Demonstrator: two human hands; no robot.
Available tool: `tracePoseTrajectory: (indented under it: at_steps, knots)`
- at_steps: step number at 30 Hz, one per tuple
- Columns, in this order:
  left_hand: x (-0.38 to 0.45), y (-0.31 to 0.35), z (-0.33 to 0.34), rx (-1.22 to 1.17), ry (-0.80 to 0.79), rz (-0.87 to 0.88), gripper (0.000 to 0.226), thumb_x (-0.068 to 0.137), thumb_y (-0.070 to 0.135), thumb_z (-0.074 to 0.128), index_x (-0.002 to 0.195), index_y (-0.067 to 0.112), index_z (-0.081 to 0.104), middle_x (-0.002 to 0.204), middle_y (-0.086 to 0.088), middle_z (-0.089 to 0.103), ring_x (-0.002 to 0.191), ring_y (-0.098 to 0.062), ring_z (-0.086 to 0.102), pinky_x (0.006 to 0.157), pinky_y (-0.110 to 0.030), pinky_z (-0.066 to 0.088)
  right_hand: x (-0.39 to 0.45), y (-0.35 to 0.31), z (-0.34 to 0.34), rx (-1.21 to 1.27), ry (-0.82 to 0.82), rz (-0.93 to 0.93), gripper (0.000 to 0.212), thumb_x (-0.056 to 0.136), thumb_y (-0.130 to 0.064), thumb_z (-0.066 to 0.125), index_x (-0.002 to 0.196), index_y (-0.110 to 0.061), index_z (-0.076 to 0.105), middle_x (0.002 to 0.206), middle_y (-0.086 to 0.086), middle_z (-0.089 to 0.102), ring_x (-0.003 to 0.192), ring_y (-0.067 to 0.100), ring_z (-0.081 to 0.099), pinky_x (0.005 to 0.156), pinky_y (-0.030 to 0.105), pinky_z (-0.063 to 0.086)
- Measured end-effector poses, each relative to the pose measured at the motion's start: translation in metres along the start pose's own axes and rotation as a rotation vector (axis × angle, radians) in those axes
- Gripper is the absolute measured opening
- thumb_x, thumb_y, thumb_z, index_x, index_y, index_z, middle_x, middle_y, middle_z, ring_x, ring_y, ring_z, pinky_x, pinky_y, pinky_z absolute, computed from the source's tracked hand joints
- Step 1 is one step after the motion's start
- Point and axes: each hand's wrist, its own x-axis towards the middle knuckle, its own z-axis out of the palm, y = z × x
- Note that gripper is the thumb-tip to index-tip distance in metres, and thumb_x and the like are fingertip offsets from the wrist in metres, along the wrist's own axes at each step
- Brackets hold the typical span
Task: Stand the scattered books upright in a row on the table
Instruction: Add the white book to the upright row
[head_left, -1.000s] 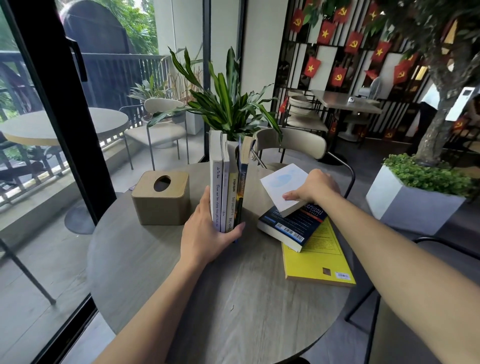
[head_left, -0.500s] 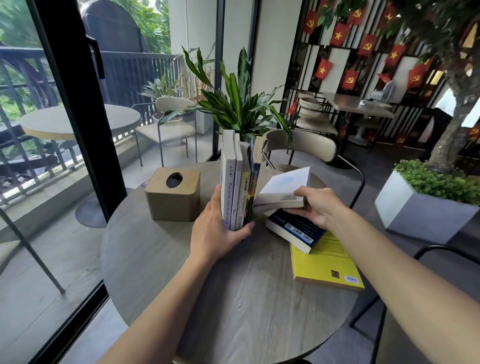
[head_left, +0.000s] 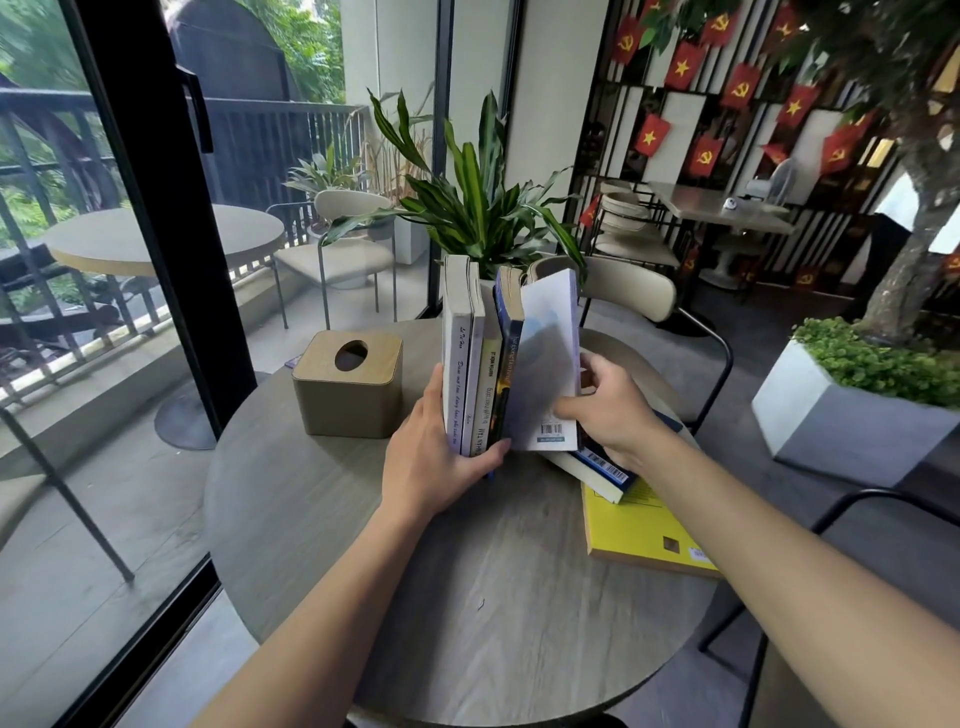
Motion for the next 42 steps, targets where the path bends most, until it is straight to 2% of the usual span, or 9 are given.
tracePoseTrajectory:
  at_steps: [5,11,19,24,29,32,34,39,42]
  knots:
    - [0.0,0.0,0.0,0.005,-0.005,-0.009,0.116,0.062,0.078,0.063,0.157,0.023,0.023,0.138,0.002,0.056,0.118,-0.019,0.058,0.091,-0.039,0.052,0.004,-0.014,0.0,-0.042,0.001,0.018,0.016,0.084,-0.011,0.068,0.1,-0.016,0.065,0.092,0.006,0.07,0.091,0.028,0.068,0.075,0.038,0.056]
    - [0.0,0.0,0.0,0.006,-0.012,-0.007,0.116,0.063,0.078,0.062,0.157,0.023,0.023,0.139,0.002,0.055,0.119,-0.019,0.058,0.092,-0.039,0.052,0.004,-0.02,0.004,-0.276,0.074,-0.142,0.012,0.086,-0.026,0.071,0.08,-0.019,0.063,0.07,-0.001,0.063,0.068,0.02,0.058,0.057,0.029,0.042]
    - [0.0,0.0,-0.001,0.008,-0.014,-0.002,0.116,0.064,0.08,0.062,0.157,0.023,0.022,0.138,0.003,0.055,0.118,-0.018,0.057,0.092,-0.04,0.053,-0.01,0.006,0.023,-0.119,0.231,-0.275,0.022,0.09,-0.024,0.068,0.107,-0.016,0.056,0.089,0.001,0.07,0.08,0.017,0.065,0.067,0.029,0.049]
    - [0.0,0.001,-0.001,0.006,-0.009,-0.001,0.116,0.063,0.079,0.063,0.155,0.019,0.025,0.137,0.001,0.056,0.118,-0.02,0.058,0.092,-0.041,0.053,-0.014,0.011,0.023,0.009,0.121,-0.156,0.016,0.094,-0.016,0.062,0.11,-0.019,0.057,0.102,0.0,0.07,0.095,0.016,0.066,0.081,0.028,0.051]
    - [-0.001,0.001,-0.001,0.0,0.001,-0.017,0.116,0.062,0.079,0.064,0.155,0.021,0.026,0.136,0.001,0.058,0.117,-0.021,0.059,0.091,-0.039,0.052,-0.017,0.008,0.015,-0.122,-0.09,-0.067,0.036,0.092,-0.028,0.057,0.106,0.005,0.06,0.107,0.029,0.065,0.091,0.027,0.063,0.082,0.037,0.047]
    - [-0.001,0.0,0.0,-0.002,-0.002,-0.011,0.115,0.063,0.078,0.066,0.155,0.021,0.026,0.136,0.002,0.058,0.117,-0.019,0.059,0.091,-0.04,0.053,-0.023,-0.006,0.012,-0.223,-0.185,-0.123,0.038,0.088,-0.032,0.056,0.118,-0.009,0.053,0.112,0.017,0.065,0.106,0.029,0.06,0.096,0.044,0.047]
    - [-0.001,0.0,0.0,-0.006,-0.005,-0.013,0.115,0.064,0.077,0.066,0.155,0.021,0.025,0.136,0.002,0.057,0.118,-0.019,0.059,0.092,-0.04,0.053,-0.023,-0.017,0.008,-0.309,-0.216,-0.162,0.037,0.089,-0.027,0.058,0.122,-0.014,0.049,0.111,0.01,0.066,0.104,0.025,0.06,0.093,0.042,0.048]
    - [0.0,0.001,-0.002,-0.037,-0.019,-0.015,0.118,0.062,0.081,0.067,0.155,0.023,0.023,0.141,0.004,0.054,0.122,-0.016,0.056,0.096,-0.041,0.051,-0.02,-0.03,-0.009,-0.428,-0.437,-0.213,0.062,0.082,-0.01,0.068,0.134,-0.021,0.037,0.104,-0.01,0.06,0.089,0.0,0.06,0.077,0.019,0.048]
    - [0.0,0.002,-0.004,-0.061,-0.029,-0.035,0.123,0.057,0.09,0.063,0.154,0.025,0.024,0.14,0.005,0.054,0.123,-0.014,0.055,0.098,-0.042,0.051,-0.017,-0.027,-0.016,-0.449,-0.457,-0.255,0.077,0.082,-0.012,0.074,0.143,-0.028,0.031,0.128,-0.008,0.055,0.114,0.008,0.056,0.094,0.018,0.047]
